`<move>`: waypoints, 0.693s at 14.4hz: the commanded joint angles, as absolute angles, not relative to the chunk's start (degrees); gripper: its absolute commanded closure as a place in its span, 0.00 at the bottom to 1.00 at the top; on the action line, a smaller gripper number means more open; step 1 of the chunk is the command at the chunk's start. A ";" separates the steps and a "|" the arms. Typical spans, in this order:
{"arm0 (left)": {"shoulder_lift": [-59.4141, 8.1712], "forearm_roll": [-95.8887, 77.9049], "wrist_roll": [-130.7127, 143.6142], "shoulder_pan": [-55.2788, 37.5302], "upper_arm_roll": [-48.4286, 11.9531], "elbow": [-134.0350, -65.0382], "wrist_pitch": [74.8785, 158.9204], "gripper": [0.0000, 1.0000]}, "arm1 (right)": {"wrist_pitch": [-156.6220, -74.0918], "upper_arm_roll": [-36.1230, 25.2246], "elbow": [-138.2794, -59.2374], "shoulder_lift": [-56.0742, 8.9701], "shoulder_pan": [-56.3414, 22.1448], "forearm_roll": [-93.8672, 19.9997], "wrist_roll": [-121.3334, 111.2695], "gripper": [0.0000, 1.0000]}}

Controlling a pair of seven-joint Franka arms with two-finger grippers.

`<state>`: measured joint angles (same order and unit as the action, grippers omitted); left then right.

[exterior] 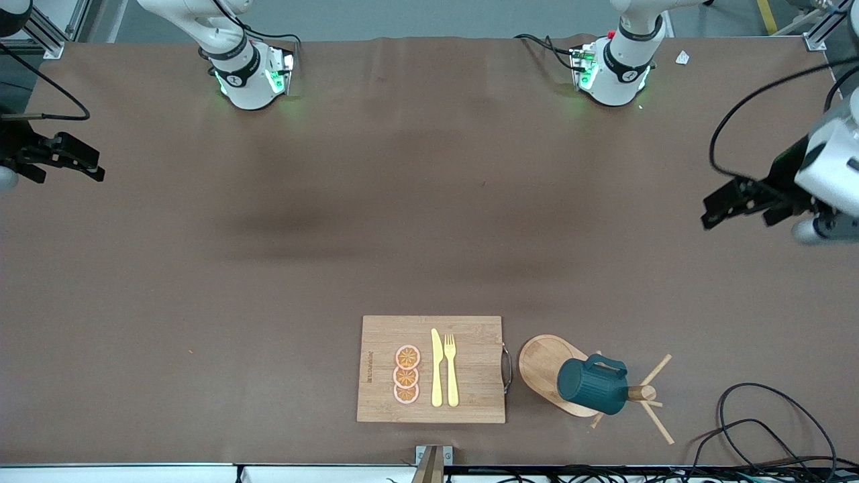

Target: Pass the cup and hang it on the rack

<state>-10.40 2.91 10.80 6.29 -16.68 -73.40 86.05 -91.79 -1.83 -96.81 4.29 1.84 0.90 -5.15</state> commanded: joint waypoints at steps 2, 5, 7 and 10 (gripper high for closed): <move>0.32 2.46 6.33 0.89 -8.36 -84.08 83.49 0.00 | -92.02 -1.32 -98.35 5.98 2.55 0.35 -5.98 0.00; 6.49 2.29 6.33 0.62 -7.74 -91.39 84.46 0.00 | -91.93 -1.32 -98.35 5.98 2.55 0.35 -5.98 0.00; 9.74 -0.08 6.24 -0.69 -4.50 -95.35 85.25 0.00 | -92.02 -1.32 -98.26 5.98 2.55 0.35 -5.98 0.00; 10.28 0.00 6.15 -2.46 -3.34 -95.80 84.82 0.00 | -92.28 -1.23 -98.26 5.89 2.55 0.35 -5.98 0.00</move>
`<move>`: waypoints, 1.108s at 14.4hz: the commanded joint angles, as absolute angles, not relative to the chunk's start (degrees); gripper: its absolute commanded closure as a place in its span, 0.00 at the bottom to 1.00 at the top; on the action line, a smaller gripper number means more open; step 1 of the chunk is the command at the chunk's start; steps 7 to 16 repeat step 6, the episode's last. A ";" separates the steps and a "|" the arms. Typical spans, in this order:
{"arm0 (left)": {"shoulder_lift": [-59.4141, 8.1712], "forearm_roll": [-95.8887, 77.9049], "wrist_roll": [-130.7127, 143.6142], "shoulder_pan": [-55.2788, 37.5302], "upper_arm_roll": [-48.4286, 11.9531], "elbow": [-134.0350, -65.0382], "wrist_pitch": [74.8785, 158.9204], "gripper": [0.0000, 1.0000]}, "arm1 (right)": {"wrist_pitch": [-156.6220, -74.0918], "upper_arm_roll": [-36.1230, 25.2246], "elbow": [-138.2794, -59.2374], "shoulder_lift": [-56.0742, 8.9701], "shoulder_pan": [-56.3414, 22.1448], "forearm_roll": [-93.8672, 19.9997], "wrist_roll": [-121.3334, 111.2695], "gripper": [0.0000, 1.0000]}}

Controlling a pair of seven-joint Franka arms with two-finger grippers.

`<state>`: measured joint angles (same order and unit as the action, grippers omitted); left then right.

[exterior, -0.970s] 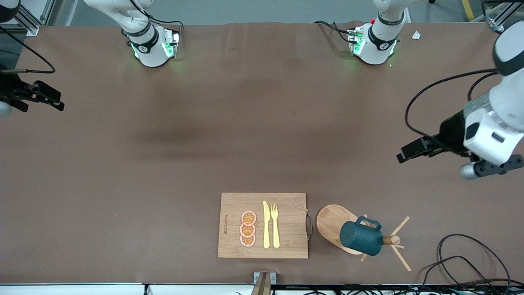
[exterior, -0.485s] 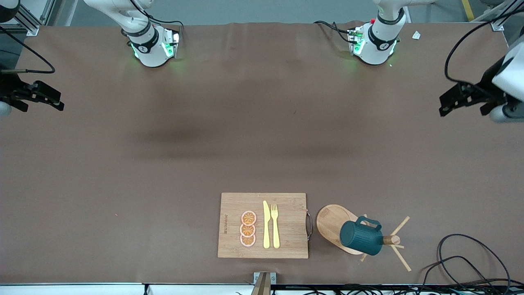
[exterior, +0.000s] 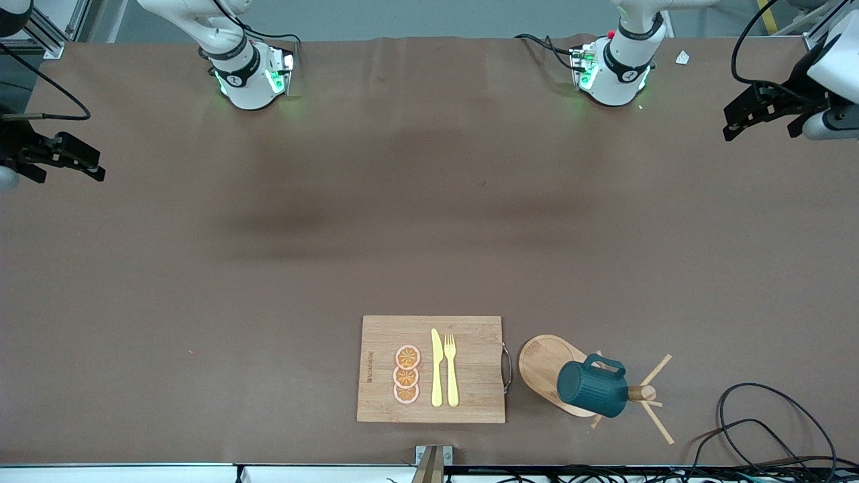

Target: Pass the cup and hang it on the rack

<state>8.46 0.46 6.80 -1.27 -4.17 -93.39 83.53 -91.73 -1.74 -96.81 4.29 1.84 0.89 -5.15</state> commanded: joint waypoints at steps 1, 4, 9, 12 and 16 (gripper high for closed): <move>9.94 0.09 6.15 -2.46 -3.51 -95.54 84.81 0.00 | -92.37 -1.23 -98.17 5.89 2.55 0.35 -5.98 0.00; 9.49 0.09 6.24 -2.37 -3.78 -94.49 84.81 0.00 | -92.20 -1.23 -98.17 5.89 2.55 0.35 -5.98 0.00; 8.88 0.26 6.42 -2.46 -3.78 -93.78 84.81 0.00 | -92.28 -1.23 -98.17 5.89 2.55 0.35 -6.06 0.00; 8.88 0.26 6.42 -2.46 -3.78 -93.78 84.81 0.00 | -92.28 -1.23 -98.17 5.89 2.55 0.35 -6.06 0.00; 8.88 0.26 6.42 -2.46 -3.78 -93.78 84.81 0.00 | -92.28 -1.23 -98.17 5.89 2.55 0.35 -6.06 0.00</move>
